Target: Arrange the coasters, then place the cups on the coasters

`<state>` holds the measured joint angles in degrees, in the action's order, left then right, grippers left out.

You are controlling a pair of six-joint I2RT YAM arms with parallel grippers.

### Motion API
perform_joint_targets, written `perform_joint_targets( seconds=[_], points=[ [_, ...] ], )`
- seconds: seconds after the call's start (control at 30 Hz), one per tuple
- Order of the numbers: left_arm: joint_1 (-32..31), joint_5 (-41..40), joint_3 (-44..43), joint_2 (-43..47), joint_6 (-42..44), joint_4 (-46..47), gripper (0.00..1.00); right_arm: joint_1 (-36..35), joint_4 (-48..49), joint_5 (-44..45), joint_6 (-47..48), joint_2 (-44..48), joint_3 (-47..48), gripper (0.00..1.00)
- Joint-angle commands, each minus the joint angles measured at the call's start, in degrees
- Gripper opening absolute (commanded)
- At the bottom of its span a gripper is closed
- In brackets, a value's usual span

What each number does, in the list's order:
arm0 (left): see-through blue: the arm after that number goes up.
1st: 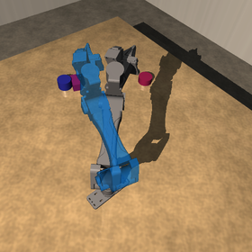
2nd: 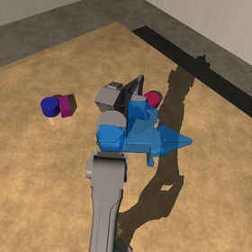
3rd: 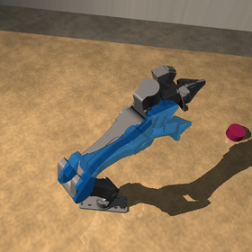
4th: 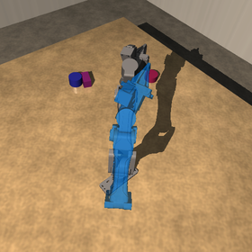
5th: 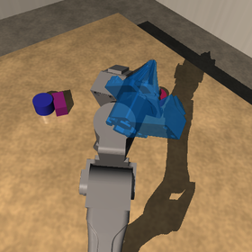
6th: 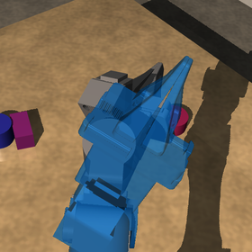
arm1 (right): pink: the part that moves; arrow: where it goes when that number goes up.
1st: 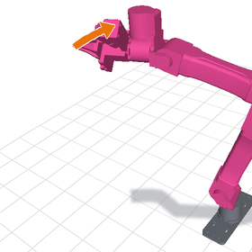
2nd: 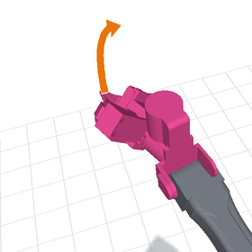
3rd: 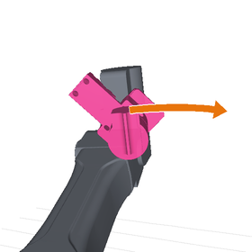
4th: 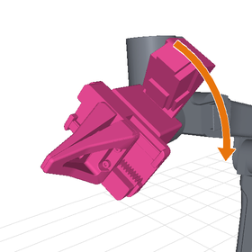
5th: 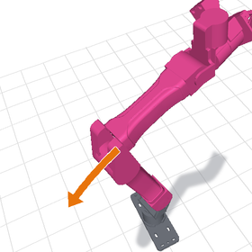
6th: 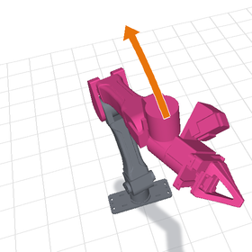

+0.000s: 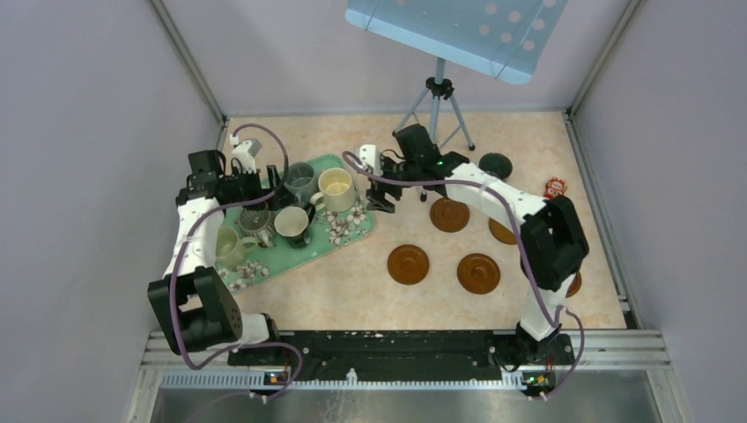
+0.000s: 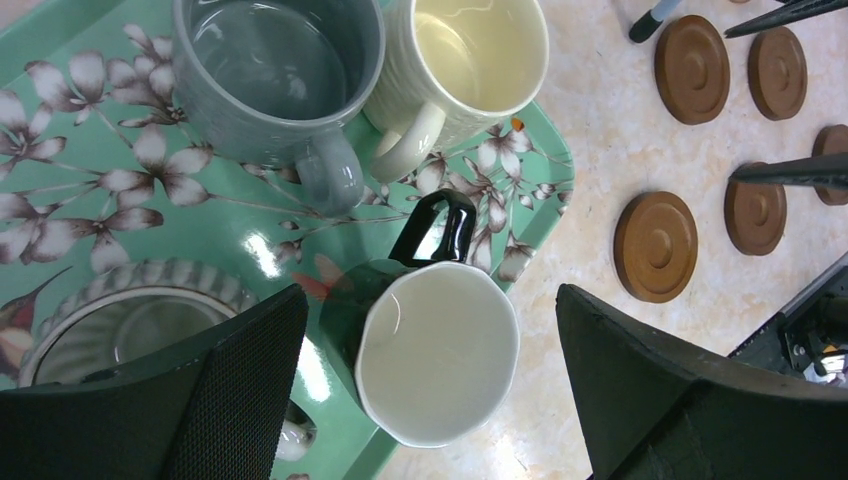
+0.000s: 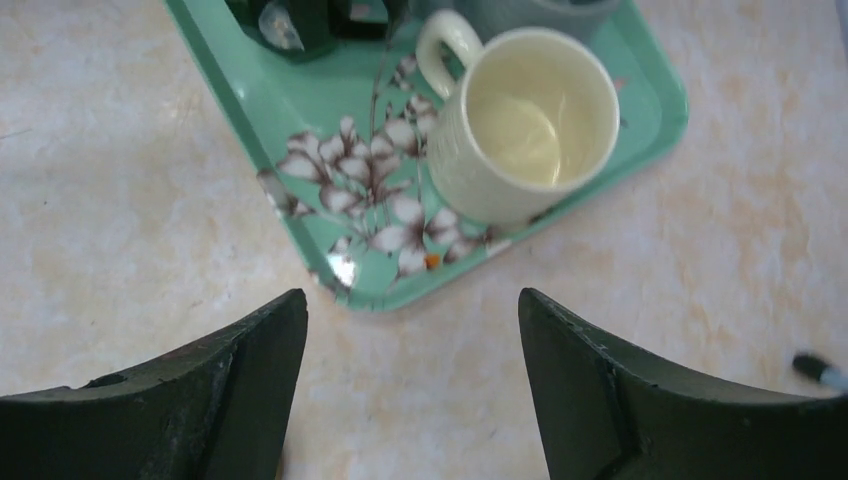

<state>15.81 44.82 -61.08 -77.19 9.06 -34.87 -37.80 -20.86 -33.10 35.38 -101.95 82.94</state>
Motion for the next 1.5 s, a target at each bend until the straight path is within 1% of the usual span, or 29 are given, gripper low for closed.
perform_joint_targets(
  seconds=[0.0, 0.1, 0.27, 0.53, 0.73, 0.87, 1.0, 1.13, 1.37, 1.47],
  points=[
    [0.53, -1.6, -2.88, -1.21, -0.34, -0.46, 0.99, -3.0, 0.29, -8.91, 11.28, -6.23, 10.38, 0.76],
    [0.62, -1.57, -3.1, -1.95, -0.8, -0.59, 0.99, -5.3, -4.05, -9.28, 16.46, -11.89, 17.32, 0.77],
    [0.81, -0.99, -3.07, -2.35, -1.0, -0.37, 0.99, -7.98, -6.56, -10.62, 18.97, -19.94, 27.29, 0.76],
    [1.47, -2.18, -3.14, -2.22, -2.02, -0.26, 0.99, -11.9, -10.66, -7.76, 26.29, -26.93, 36.51, 0.76],
    [2.17, -1.93, -2.72, -2.28, -2.3, -0.08, 0.99, -13.99, -9.16, -4.6, 27.62, -30.6, 38.99, 0.76],
    [2.37, -0.73, -2.64, -1.57, -2.44, -0.16, 0.99, -14.83, -9.39, -2.86, 29.9, -31.56, 38.96, 0.76],
    [2.38, -0.28, -2.35, -1.21, -2.49, 0.23, 0.99, -15.24, -9.52, -1.74, 29.92, -32.37, 38.84, 0.76],
    [2.46, 0.72, -1.74, -0.94, -2.54, 0.76, 0.99, -15.28, -10.36, -1.74, 28.77, -32.41, 38.84, 0.73],
    [2.47, 0.57, -2.31, -0.36, -2.51, 0.32, 0.99, -15.35, -11.88, -3.77, 25.31, -30.5, 38.78, 0.62],
    [2.54, 0.81, -2.01, 0.21, -2.4, 0.33, 0.99, -15.28, -13.11, -3.9, 25.18, -29.76, 38.36, 0.59]
  ],
)
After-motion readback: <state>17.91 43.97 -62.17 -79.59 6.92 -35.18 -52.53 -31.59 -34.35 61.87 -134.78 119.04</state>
